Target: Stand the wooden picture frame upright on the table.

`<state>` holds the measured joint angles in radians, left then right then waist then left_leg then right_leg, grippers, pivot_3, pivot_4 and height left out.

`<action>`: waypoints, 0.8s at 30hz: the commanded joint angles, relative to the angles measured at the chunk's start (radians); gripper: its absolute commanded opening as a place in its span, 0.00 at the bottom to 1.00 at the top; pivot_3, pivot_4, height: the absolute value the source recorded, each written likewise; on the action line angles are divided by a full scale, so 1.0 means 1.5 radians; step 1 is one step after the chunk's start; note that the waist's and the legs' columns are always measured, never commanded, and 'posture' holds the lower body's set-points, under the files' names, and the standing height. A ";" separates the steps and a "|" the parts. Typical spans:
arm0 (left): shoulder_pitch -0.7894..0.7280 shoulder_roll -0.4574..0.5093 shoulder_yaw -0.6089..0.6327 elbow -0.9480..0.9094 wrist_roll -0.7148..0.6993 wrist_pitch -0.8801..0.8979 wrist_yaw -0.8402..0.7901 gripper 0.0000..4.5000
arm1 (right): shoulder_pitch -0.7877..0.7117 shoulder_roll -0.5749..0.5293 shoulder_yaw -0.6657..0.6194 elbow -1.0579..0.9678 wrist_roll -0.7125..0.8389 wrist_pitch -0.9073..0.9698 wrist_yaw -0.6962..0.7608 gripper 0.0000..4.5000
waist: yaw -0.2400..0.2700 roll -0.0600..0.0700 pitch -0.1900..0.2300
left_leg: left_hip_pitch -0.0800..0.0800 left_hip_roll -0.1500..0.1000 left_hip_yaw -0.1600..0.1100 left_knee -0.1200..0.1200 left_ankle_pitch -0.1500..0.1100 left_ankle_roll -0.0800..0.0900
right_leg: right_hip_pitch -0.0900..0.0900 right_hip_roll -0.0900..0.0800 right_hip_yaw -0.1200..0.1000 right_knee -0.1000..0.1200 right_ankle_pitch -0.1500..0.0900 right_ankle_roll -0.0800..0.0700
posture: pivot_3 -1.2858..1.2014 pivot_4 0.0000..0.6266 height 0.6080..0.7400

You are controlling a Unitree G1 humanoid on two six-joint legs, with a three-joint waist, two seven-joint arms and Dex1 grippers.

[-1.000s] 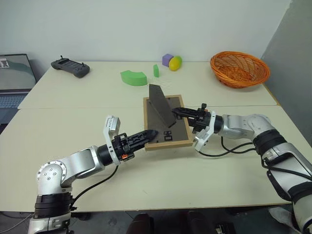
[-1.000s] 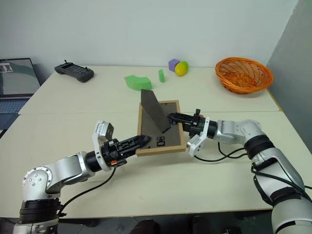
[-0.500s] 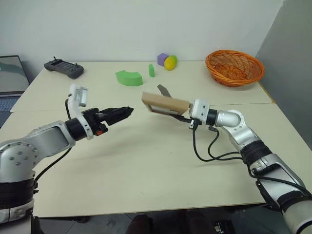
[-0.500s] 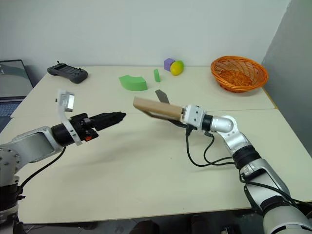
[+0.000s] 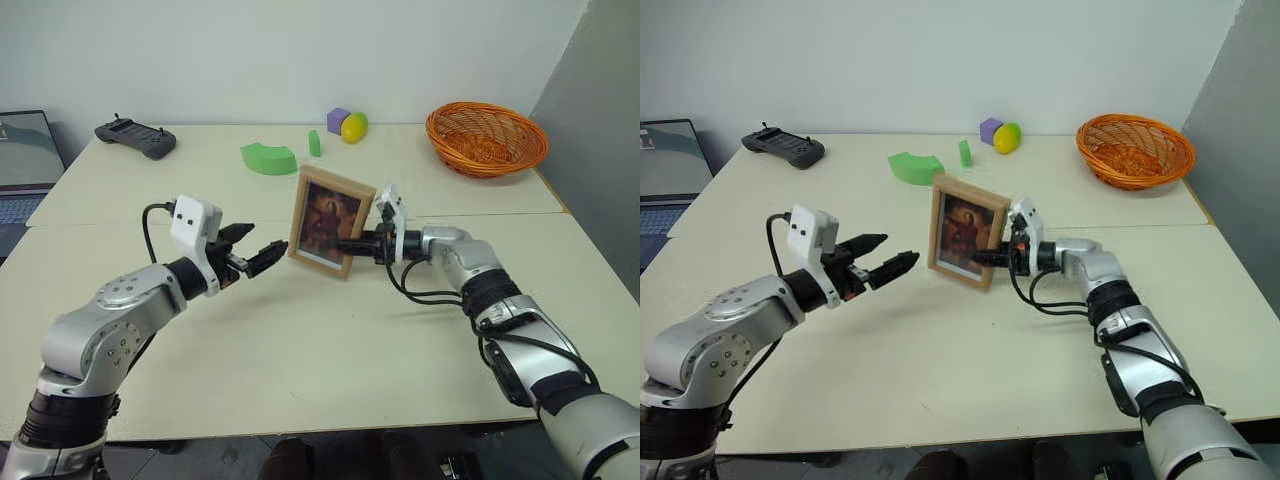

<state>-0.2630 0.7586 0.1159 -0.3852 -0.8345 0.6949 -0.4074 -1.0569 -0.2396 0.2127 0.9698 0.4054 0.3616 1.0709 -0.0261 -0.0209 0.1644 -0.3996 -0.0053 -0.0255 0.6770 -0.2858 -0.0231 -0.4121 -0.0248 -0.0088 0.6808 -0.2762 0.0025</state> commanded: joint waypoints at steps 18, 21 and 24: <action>-0.019 -0.042 0.001 0.011 0.081 0.009 -0.048 1.00 | 0.051 -0.031 -0.067 -0.064 -0.099 -0.017 0.027 0.79 | 0.003 0.000 0.000 | 0.000 0.000 0.000 0.000 0.000 0.000 | 0.001 0.000 -0.001 0.000 0.000 0.000 | 0.52 0.24 1.00; -0.024 -0.044 0.003 0.026 0.092 0.005 -0.060 1.00 | 0.108 -0.070 -0.070 -0.160 -0.105 -0.007 0.019 0.94 | 0.004 0.000 0.000 | 0.001 0.000 0.000 0.000 0.000 0.000 | 0.001 0.000 -0.001 0.000 0.000 0.000 | 0.52 0.24 1.00; -0.028 -0.041 0.012 0.047 0.102 0.001 -0.076 1.00 | 0.188 -0.120 -0.091 -0.309 -0.101 0.009 -0.016 0.99 | 0.003 0.000 0.000 | 0.000 0.000 0.000 0.000 0.000 0.000 | 0.001 0.000 -0.001 0.000 0.000 0.000 | 0.52 0.24 1.00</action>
<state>-0.2935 0.6900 0.1036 -0.3162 -0.6957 0.7171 -0.5009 -0.8080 -0.3854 0.1192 0.6604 0.2458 0.3657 1.0727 -0.0211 -0.0210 0.1643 -0.3990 -0.0055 -0.0258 0.6770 -0.2862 -0.0224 -0.4108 -0.0253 -0.0101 0.6813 -0.2762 0.0026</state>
